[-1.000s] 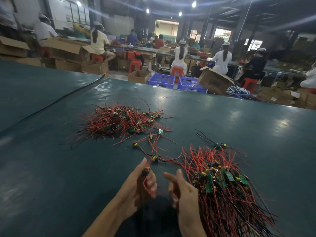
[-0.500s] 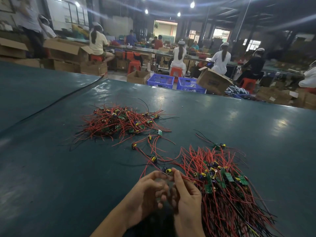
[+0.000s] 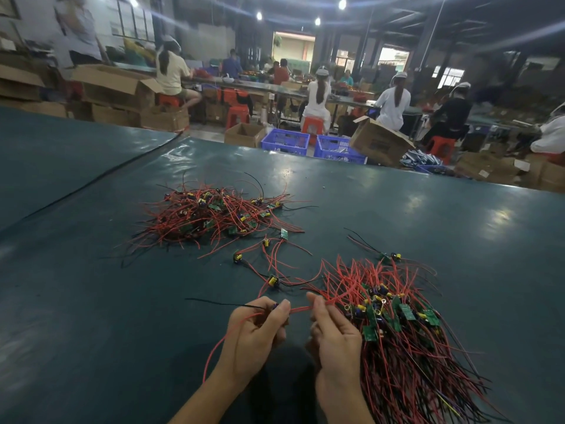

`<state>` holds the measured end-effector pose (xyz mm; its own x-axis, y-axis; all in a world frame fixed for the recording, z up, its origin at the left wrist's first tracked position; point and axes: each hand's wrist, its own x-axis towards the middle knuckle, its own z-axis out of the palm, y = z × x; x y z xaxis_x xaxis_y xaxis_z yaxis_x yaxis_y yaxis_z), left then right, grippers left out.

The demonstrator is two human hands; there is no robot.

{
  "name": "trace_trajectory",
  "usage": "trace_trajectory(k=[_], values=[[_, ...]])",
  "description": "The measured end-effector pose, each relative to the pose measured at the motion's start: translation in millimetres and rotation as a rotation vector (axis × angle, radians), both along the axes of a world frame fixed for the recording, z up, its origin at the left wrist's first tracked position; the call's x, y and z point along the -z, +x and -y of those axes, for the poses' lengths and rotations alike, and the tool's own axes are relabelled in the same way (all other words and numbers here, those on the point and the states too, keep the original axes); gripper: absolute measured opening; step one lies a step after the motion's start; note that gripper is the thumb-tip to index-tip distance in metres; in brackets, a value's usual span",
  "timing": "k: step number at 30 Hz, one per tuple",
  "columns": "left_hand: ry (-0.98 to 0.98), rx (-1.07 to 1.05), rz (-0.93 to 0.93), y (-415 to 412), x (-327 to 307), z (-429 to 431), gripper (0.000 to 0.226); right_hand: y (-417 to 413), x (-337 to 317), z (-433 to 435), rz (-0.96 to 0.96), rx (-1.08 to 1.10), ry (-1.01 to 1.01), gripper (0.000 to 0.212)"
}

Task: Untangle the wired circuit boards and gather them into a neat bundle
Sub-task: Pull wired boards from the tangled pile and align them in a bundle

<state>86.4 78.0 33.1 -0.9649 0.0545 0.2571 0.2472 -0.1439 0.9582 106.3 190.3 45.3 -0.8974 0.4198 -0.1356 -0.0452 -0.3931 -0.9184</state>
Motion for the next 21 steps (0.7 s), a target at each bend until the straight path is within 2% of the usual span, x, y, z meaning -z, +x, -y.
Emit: trace_trajectory(k=[5, 14, 16, 18, 21], values=[[-0.038, 0.045, 0.003, -1.0, -1.2, -1.8, 0.035, -5.8, -1.1, -27.7, -0.031, 0.149, -0.125, 0.016], [-0.030, 0.033, -0.025, -4.0, 0.7, 1.6, 0.036, -6.4, -2.5, -35.9, -0.085, 0.255, -0.242, 0.017], [0.009, 0.016, -0.019, -7.2, 1.2, 5.1, 0.033, -6.6, -0.5, -26.9, -0.082, 0.216, -0.223, 0.015], [0.041, -0.012, -0.007, -10.0, 2.3, 8.4, 0.030, -5.2, 1.8, -15.3, -0.048, 0.132, -0.169, 0.024], [0.046, -0.031, -0.013, -10.4, 4.8, 10.1, 0.028, 2.1, 4.7, 5.3, 0.034, -0.021, 0.011, 0.026]])
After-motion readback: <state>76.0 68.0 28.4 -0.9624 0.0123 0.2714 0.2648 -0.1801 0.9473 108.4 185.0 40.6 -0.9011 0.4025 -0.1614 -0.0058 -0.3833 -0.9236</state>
